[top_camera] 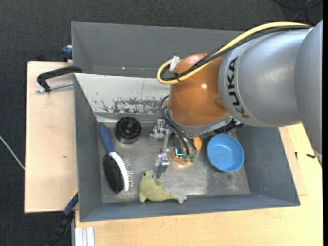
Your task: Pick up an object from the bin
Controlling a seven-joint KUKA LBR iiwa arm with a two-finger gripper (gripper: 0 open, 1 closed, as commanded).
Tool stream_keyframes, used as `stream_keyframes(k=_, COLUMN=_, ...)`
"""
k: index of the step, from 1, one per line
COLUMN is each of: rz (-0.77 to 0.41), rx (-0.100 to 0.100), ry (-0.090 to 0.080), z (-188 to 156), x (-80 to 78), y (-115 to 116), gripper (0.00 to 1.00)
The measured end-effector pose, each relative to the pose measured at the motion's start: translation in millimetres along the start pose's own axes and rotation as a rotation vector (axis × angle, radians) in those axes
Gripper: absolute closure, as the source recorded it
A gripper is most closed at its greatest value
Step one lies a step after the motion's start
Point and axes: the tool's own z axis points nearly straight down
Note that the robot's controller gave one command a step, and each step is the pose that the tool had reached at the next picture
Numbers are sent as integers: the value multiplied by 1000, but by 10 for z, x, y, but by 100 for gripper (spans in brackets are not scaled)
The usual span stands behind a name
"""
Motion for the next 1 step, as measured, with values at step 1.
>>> stream_keyframes(k=1, rz=-528, rx=0, ry=-22, z=816, x=166, y=51, gripper=0)
